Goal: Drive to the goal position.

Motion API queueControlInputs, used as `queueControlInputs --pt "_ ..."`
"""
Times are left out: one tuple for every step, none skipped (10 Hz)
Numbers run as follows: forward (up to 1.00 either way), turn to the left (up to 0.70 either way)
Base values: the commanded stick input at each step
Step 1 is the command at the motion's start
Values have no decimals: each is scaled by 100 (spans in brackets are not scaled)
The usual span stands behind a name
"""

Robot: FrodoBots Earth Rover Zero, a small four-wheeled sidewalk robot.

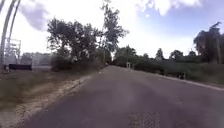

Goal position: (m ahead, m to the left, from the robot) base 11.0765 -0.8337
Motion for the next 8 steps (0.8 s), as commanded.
queueControlInputs --pt "100 0" --pt "100 0" --pt "100 0" --pt "100 0" --pt "100 0" --pt "100 0" --pt "100 0" --pt "100 0"
